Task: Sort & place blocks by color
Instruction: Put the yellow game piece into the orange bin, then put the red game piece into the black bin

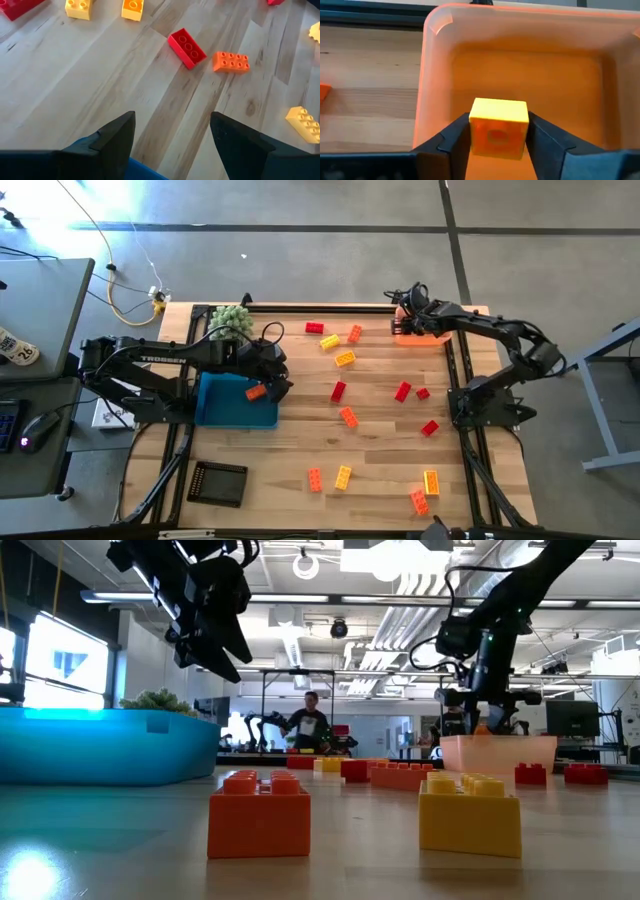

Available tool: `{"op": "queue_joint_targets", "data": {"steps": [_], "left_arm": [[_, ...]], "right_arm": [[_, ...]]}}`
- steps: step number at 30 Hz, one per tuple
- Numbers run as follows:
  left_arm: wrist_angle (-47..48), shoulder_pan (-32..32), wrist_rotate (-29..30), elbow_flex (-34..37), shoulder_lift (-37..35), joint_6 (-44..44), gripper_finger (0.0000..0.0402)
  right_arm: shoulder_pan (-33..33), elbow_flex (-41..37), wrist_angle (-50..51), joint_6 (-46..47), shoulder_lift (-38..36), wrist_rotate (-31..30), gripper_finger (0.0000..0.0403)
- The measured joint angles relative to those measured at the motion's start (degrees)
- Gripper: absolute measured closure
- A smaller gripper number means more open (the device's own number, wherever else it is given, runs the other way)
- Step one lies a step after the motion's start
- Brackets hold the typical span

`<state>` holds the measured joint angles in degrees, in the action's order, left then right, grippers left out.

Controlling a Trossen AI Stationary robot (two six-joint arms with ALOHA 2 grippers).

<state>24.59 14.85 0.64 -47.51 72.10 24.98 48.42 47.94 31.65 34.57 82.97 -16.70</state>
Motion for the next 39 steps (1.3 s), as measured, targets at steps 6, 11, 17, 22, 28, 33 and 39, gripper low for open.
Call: {"op": "queue_joint_targets", "data": {"steps": [6, 11, 17, 22, 28, 33, 39], "left_arm": [[0.0, 0.0, 0.0, 0.0, 0.0, -2.6, 0.0156], [0.0, 0.0, 0.2, 0.0, 0.0, -5.0, 0.0156], [0.0, 0.0, 3.5, 0.0, 0.0, -5.9, 0.0156], [0.0, 0.0, 8.1, 0.0, 0.0, -7.6, 0.0156], [0.0, 0.0, 9.2, 0.0, 0.0, -9.6, 0.0156], [-0.2, 0.0, 9.2, 0.0, 0.0, -10.3, 0.0156], [-0.4, 0.0, 9.2, 0.0, 0.0, -14.2, 0.0156]], "right_arm": [[-0.3, 3.4, 5.5, 1.6, -1.2, 3.2, 0.0199], [-1.9, 8.5, 13.8, 4.1, -2.1, 1.9, 0.0198], [-7.6, 14.2, 22.2, 9.2, -3.2, 2.3, 0.0197], [-15.3, 15.3, 24.7, 17.4, -4.4, 2.3, 0.0197], [-25.2, 15.3, 26.6, 28.2, -4.5, 3.6, 0.0196], [-33.2, 15.3, 26.6, 39.5, -4.4, 0.1, 0.0196], [-41.4, 15.3, 26.9, 53.8, -4.4, -6.0, 0.0196]]}}
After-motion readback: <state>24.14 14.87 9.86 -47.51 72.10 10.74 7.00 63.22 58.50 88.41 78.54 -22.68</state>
